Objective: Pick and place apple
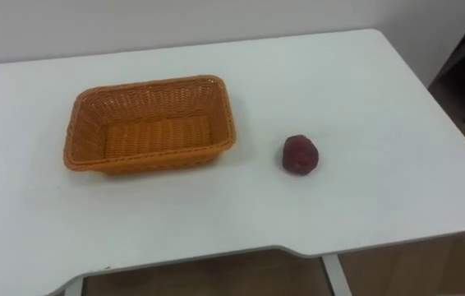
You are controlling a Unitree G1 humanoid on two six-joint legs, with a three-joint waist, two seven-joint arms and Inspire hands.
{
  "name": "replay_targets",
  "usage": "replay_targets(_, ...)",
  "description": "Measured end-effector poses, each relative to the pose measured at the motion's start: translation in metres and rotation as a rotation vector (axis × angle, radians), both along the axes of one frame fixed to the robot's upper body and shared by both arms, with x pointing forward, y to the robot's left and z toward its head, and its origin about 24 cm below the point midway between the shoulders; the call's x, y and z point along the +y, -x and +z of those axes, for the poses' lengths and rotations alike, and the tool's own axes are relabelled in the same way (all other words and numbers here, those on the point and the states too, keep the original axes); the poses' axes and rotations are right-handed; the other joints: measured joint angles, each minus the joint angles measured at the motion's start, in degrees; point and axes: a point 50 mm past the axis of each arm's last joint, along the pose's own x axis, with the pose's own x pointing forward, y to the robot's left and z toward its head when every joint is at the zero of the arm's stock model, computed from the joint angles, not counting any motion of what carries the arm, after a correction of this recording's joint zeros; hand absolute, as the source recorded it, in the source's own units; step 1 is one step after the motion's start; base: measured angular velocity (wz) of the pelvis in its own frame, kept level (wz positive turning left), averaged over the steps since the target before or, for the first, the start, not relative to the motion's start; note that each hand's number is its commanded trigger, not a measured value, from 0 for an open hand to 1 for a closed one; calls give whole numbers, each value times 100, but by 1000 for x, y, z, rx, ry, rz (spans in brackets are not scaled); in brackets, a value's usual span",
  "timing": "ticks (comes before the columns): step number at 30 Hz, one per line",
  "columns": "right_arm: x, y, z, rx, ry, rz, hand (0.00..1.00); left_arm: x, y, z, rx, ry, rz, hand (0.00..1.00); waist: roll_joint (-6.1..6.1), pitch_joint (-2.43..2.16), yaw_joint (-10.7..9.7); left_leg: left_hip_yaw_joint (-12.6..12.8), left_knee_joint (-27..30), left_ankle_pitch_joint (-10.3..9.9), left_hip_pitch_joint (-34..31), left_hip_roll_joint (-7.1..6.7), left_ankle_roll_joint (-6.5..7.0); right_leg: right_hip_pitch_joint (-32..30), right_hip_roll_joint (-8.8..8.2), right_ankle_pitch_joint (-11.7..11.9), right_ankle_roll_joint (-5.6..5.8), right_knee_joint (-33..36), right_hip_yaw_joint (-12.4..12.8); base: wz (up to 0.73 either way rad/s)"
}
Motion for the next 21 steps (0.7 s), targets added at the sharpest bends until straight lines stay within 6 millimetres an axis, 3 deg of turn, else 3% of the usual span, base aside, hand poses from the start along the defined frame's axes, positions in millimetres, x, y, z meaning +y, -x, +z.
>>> replay_targets(4,9,-18,40,64,312,61,0,-5,2,-1,22,12,-44,0,5,-3,34,22,0,7,-16,5,-2,-80,6,1,0,55,37,-4)
replay_targets(6,22,-28,61,58,471,125,0,-8,0,-2,28,20,-76,0,24,-13,128,53,4,8,-3,19,-3,-90,15,5,-5,54,64,-6)
replay_targets(9,41,-39,75,48,600,229,0,-13,-3,-3,29,31,-117,0,6,-5,214,59,2,10,14,22,-7,-78,15,12,-10,52,61,-2)
replay_targets(15,84,-63,71,73,752,555,0,-19,-11,-5,21,63,-173,0,74,25,393,103,-80,10,-22,37,-7,-118,15,29,-16,75,70,-3)
replay_targets(21,105,-73,58,102,758,815,0,-19,-13,-4,6,65,-177,0,94,14,509,97,-153,65,-6,22,-9,-165,10,29,-15,45,57,1)
